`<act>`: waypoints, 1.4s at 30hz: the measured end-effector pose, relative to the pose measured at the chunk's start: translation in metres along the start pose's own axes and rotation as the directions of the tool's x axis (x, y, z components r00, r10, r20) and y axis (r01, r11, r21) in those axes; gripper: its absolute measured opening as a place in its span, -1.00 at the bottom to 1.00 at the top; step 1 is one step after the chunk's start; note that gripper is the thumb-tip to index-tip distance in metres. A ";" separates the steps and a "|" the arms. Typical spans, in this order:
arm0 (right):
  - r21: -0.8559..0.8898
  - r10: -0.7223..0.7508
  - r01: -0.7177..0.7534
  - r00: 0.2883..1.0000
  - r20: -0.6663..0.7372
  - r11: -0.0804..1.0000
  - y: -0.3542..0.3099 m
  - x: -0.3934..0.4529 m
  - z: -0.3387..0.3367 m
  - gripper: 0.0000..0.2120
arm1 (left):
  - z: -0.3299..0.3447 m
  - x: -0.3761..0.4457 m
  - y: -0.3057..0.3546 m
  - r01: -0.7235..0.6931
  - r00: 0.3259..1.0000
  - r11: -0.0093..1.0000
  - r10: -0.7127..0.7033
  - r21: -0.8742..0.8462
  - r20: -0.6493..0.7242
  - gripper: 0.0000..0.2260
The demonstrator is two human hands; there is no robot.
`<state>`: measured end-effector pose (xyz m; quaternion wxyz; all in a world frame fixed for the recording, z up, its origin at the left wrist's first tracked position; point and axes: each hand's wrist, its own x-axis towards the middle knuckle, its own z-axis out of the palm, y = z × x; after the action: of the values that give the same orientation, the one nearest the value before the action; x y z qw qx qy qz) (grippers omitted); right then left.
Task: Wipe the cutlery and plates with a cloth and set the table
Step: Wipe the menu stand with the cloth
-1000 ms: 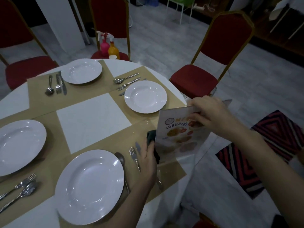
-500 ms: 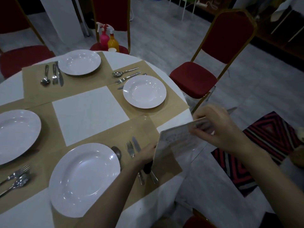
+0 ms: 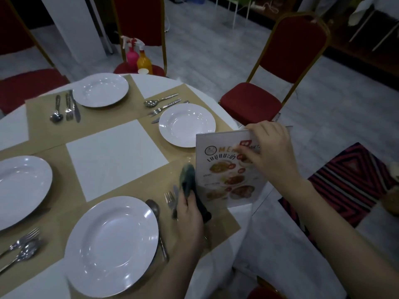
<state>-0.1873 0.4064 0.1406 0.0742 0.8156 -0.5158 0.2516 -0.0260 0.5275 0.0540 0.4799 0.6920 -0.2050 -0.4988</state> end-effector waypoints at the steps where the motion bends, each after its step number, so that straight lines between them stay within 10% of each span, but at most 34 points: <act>1: 0.008 -0.005 0.005 1.000 0.003 1.000 0.001 0.002 0.000 -0.53 | 0.004 0.003 -0.006 0.043 0.999 0.999 -0.043 -0.002 -0.003 -0.65; 9: 0.092 0.318 -0.314 0.947 -0.033 0.945 0.026 -0.025 -0.002 -0.30 | 0.016 0.003 -0.005 -0.163 0.985 0.986 0.161 -0.028 -0.058 -0.69; 18: 0.258 0.252 -0.227 0.965 -0.067 0.939 0.023 -0.031 0.001 -0.37 | 0.007 0.049 0.003 -0.221 0.974 0.972 0.214 0.082 0.077 -0.74; 22: 0.508 0.562 -0.427 0.815 -0.141 0.748 0.022 -0.054 0.007 -0.29 | 0.015 0.055 0.007 -0.289 0.955 0.950 0.276 0.121 0.109 -0.74; 26: 0.517 0.687 -0.701 0.676 0.266 0.490 0.025 -0.085 0.023 -0.91 | 0.010 0.063 -0.007 -0.314 0.946 0.869 0.252 0.383 0.206 -0.79; 32: 0.468 0.625 -0.657 0.739 0.249 0.590 0.028 -0.106 0.032 -0.63 | -0.001 0.071 -0.002 -0.452 0.891 0.764 0.368 0.461 0.265 -0.79; 42: 0.636 0.459 -0.496 0.855 0.241 0.590 -0.029 -0.014 0.052 -0.88 | -0.081 0.093 0.063 -0.465 0.846 0.771 0.532 0.436 -0.039 -0.87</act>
<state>-0.1493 0.4115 0.0933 -0.3118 0.6222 -0.5885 0.4115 0.0971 0.4650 0.0664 0.4539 0.7349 -0.4422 -0.2417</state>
